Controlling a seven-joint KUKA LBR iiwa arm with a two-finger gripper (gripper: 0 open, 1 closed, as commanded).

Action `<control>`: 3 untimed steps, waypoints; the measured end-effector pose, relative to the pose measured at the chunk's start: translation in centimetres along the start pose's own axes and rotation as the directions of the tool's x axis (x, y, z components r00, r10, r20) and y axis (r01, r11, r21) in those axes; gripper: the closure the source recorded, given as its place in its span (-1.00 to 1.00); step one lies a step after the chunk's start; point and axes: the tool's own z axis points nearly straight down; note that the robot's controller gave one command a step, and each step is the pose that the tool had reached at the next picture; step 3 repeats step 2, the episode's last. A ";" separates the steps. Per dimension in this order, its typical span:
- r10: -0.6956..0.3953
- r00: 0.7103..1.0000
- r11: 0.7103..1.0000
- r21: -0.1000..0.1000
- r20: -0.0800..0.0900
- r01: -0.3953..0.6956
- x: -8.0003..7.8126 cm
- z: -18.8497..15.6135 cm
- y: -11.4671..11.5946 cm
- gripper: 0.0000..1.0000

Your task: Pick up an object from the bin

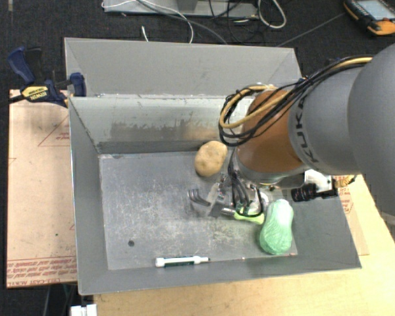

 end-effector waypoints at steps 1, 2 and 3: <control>-0.001 1.000 1.000 0.001 -0.002 0.001 0.0 -2.8 0.0 1.00; -0.001 1.000 1.000 -0.002 0.002 0.001 -0.1 -4.7 0.1 1.00; -0.001 1.000 1.000 -0.002 0.002 0.001 -0.1 -4.7 0.1 1.00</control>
Offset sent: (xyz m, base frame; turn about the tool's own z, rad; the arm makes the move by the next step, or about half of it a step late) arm -0.0013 0.0000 0.0325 -0.0003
